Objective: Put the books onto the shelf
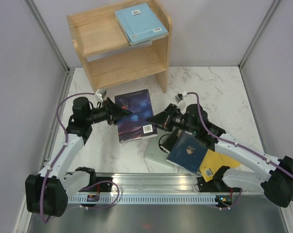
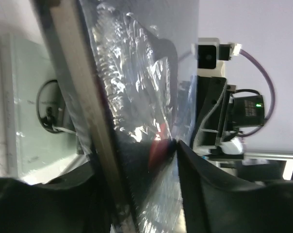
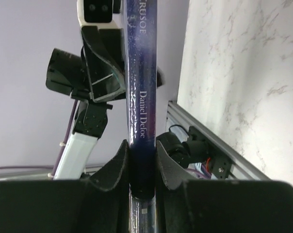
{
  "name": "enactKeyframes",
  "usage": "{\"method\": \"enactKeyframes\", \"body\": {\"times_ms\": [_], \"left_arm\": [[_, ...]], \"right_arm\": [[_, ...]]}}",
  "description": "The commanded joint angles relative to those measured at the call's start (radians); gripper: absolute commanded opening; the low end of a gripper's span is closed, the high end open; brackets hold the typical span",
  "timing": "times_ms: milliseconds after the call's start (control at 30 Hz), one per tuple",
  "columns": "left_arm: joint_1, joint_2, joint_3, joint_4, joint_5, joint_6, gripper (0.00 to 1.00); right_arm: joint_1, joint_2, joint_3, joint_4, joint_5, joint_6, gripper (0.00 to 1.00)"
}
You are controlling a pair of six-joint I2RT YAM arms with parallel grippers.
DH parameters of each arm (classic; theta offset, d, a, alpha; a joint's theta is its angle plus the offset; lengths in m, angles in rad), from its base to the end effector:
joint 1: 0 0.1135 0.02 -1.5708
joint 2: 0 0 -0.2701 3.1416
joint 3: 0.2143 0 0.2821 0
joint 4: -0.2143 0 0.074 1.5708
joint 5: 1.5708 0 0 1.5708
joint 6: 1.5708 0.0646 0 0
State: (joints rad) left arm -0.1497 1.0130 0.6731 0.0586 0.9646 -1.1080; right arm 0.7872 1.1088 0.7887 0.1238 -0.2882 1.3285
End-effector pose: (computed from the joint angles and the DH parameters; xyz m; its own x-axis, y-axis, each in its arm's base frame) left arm 0.2525 -0.0918 0.2766 -0.8972 -0.3803 -0.2248 0.1409 0.2360 -0.9615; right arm 0.2082 0.2350 0.2990 -0.8834 0.4321 -0.1815 -0.0765 0.2491 0.9654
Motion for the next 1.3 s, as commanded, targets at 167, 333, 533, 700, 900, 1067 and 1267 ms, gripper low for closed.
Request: {"method": "enactKeyframes", "body": {"times_ms": [167, 333, 533, 700, 900, 1067, 1267], "left_arm": [[0.009, 0.038, 0.023, 0.175, 0.057, -0.15, 0.02], [0.009, 0.067, 0.045, 0.175, 0.028, -0.174, 0.02], [0.01, 0.105, 0.089, 0.175, -0.026, -0.208, 0.02], [0.01, 0.136, 0.118, 0.176, -0.082, -0.214, 0.02], [0.007, 0.147, 0.099, 0.179, -0.147, -0.246, 0.02], [0.001, 0.151, 0.088, 0.182, -0.175, -0.259, 0.02], [-0.001, 0.168, 0.083, 0.198, -0.171, -0.276, 0.02]], "right_arm": [[-0.089, -0.032, -0.04, 0.195, -0.008, 0.052, 0.0], [-0.106, -0.003, -0.005, 0.139, 0.009, 0.043, 0.97], [-0.105, -0.075, -0.035, 0.04, 0.073, 0.079, 0.98], [-0.077, -0.233, -0.262, 0.053, 0.153, 0.211, 0.98], [0.059, -0.334, -0.416, 0.1, 0.343, 0.359, 0.98], [0.087, -0.202, -0.398, 0.267, 0.406, 0.39, 0.98], [0.107, 0.022, -0.264, 0.451, 0.394, 0.365, 0.98]]}}
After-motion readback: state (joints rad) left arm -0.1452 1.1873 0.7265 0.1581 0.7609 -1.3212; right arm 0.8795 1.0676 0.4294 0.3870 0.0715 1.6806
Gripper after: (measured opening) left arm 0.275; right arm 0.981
